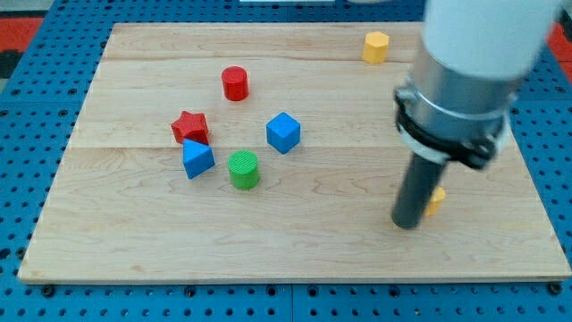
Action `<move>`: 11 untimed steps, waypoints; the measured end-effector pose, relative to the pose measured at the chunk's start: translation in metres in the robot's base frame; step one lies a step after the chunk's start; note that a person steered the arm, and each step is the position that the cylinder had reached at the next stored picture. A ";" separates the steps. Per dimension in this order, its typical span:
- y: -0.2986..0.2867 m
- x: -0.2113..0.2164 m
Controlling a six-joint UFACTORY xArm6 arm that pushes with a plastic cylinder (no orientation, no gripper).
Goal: Move the yellow heart below the blue cube
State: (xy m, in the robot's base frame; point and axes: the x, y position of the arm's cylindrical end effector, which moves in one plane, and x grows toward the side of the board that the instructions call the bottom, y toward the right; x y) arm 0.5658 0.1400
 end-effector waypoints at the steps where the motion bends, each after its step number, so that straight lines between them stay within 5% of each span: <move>1: 0.044 -0.002; 2: 0.005 -0.065; 3: -0.089 -0.043; 4: -0.029 -0.003; 5: -0.136 0.038; 7: -0.125 -0.028; 8: -0.122 0.040; 9: -0.169 0.009; 11: -0.120 -0.068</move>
